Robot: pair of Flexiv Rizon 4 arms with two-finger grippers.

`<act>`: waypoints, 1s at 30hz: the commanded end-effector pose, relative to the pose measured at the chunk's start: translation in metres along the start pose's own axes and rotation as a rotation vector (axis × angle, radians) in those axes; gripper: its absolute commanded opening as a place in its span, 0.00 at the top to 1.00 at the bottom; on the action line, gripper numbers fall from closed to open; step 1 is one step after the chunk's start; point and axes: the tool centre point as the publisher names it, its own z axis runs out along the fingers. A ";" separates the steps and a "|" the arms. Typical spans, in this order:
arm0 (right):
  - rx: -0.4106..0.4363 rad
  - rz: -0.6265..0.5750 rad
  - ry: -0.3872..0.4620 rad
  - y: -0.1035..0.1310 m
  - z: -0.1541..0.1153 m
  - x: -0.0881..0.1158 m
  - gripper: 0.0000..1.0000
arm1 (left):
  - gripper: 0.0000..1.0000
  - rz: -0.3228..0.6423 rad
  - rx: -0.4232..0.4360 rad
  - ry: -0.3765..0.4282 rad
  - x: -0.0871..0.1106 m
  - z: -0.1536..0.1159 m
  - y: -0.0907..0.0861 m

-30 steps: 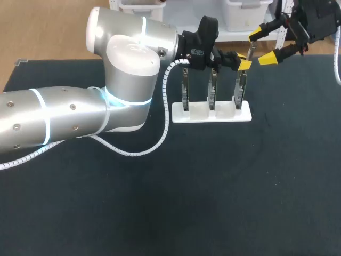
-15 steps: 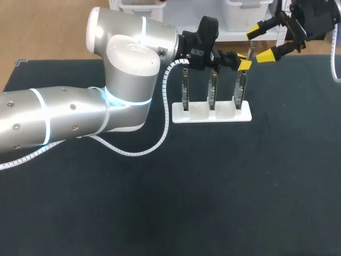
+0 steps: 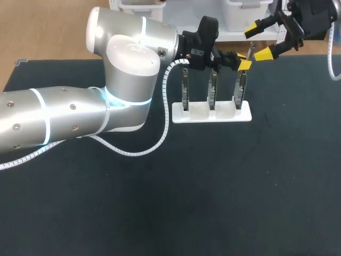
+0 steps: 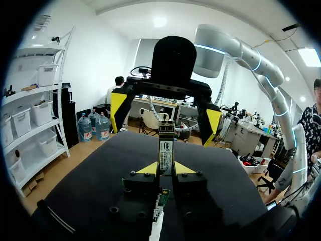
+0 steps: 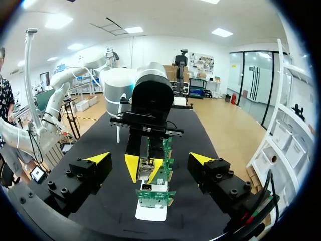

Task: Pick up the optical module with the left hand, and insert it into the network port with the right hand.

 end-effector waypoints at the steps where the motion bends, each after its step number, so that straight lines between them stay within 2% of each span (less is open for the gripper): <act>1: -0.008 0.002 0.001 -0.004 0.001 0.000 0.00 | 1.00 0.000 0.002 0.001 0.000 0.000 0.001; 20: -0.001 0.008 0.001 0.000 0.002 0.000 0.00 | 1.00 0.000 0.002 0.001 0.000 0.000 0.001; 21: -0.001 0.007 0.000 0.000 0.002 0.000 0.21 | 1.00 0.000 0.002 0.001 0.000 0.000 0.001; 22: -0.002 0.007 0.001 0.000 0.002 0.001 0.55 | 1.00 0.000 0.002 0.001 0.000 0.000 0.001; 23: -0.003 0.002 -0.007 0.001 0.002 0.001 1.00 | 1.00 0.000 0.002 0.001 0.000 0.000 0.001; 30: -0.003 0.001 -0.003 0.002 0.002 0.001 1.00 | 1.00 0.000 0.002 0.001 0.000 0.000 0.001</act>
